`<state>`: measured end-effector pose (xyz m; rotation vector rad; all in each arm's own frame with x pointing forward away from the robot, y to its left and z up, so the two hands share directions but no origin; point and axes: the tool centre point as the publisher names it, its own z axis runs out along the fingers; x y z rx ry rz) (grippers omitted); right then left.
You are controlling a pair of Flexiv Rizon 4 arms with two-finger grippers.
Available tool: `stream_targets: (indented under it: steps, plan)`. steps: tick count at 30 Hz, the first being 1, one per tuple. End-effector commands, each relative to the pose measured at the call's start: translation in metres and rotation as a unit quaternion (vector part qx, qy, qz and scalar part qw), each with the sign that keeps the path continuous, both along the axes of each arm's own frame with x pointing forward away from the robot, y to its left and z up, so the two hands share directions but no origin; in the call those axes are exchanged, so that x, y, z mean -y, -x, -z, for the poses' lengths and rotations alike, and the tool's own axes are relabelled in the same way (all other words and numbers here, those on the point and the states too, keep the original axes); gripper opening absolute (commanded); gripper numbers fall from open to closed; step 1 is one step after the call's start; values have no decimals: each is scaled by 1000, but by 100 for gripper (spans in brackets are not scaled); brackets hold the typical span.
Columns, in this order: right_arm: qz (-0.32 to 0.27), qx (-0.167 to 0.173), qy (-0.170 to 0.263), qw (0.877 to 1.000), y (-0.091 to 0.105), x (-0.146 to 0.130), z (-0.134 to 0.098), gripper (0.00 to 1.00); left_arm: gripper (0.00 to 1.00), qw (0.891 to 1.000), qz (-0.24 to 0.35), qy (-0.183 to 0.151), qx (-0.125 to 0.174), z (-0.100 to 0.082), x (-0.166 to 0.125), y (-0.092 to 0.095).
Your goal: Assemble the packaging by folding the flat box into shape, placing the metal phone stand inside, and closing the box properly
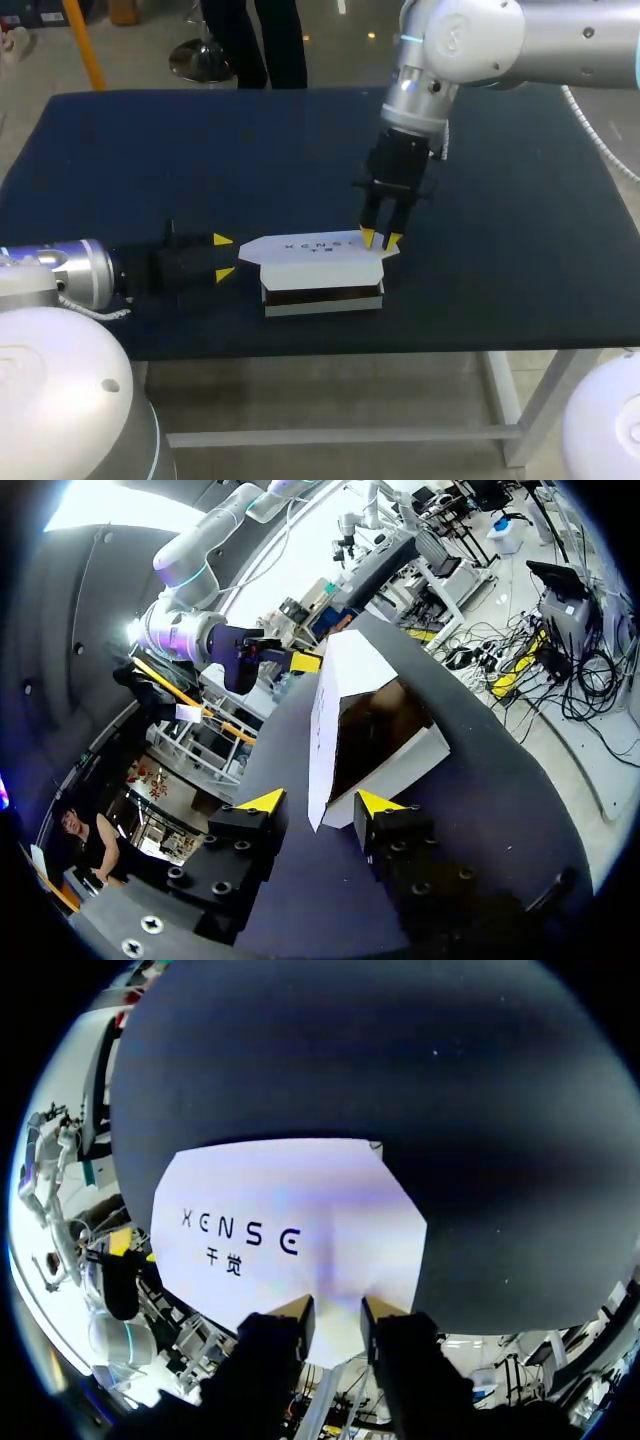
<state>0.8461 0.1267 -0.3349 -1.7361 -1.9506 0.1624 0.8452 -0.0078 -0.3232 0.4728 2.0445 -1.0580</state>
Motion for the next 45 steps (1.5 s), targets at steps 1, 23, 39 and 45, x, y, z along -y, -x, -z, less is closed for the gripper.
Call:
stream_targets:
  steps: [1,23,39,45]
  plan:
    - [0,2,0,1000,1,-1,1,35,65,997,24,-31,-64,-25,-16,4]
    - [6,9,-3,1000,2,0,2,36,100,942,-10,-128,-310,-46,-20,-5]
    - [10,7,1,1000,2,-2,5,35,100,880,-159,-132,-427,-55,12,-26]
    - [13,7,3,1000,1,-2,6,35,100,759,-392,-141,-501,-54,35,-42]
